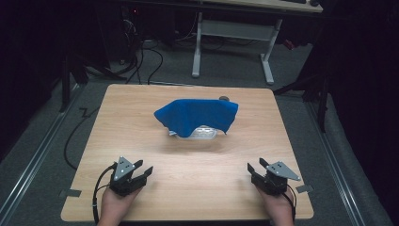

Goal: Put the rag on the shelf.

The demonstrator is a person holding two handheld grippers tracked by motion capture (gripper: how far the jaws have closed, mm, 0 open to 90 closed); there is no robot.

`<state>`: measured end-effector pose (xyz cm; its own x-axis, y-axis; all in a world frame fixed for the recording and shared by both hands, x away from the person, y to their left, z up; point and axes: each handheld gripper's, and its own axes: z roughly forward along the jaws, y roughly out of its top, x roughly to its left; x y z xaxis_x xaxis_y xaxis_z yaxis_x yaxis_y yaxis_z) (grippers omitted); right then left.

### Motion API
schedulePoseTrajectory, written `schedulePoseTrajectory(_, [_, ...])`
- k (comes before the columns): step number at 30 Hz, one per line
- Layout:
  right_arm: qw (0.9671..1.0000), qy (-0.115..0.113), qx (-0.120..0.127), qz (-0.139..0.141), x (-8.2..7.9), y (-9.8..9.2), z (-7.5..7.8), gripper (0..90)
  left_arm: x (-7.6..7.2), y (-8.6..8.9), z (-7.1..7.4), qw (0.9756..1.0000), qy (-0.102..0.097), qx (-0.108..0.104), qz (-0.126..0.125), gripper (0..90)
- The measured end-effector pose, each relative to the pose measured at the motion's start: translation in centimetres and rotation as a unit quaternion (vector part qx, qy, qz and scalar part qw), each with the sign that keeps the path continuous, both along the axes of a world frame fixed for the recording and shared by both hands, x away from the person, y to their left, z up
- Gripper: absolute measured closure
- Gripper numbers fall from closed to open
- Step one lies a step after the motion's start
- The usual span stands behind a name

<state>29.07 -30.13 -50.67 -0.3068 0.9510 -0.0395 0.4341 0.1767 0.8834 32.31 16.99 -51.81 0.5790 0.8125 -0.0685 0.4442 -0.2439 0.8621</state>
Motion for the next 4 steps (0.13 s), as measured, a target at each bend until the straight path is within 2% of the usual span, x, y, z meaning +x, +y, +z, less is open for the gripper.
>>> schedulePoseTrajectory(4, [1.0, 0.004, 0.001, -0.003, 0.32, 0.07, -0.19, 44.6, 0.25, 0.07, -0.24, 1.0, 0.007, -0.002, 0.001, 49.4])
